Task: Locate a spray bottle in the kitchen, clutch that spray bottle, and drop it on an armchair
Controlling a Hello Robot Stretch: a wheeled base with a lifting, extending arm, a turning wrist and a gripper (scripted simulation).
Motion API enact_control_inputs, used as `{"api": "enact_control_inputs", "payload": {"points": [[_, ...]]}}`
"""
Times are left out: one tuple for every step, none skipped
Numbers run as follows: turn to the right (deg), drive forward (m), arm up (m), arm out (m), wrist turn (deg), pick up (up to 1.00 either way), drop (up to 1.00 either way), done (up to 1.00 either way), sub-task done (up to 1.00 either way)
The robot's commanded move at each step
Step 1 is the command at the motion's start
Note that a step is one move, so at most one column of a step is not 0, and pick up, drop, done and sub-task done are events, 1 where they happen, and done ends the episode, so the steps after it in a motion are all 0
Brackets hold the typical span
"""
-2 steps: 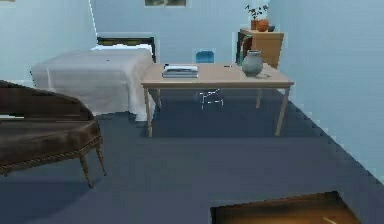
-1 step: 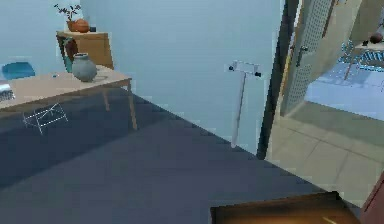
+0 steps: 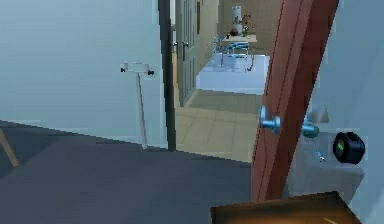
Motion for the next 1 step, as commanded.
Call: {"api": "enact_control_inputs", "payload": {"points": [[0.0,0.20,0.00,0.00,0.0,0.00,0.00,0.00,0.00]]}}
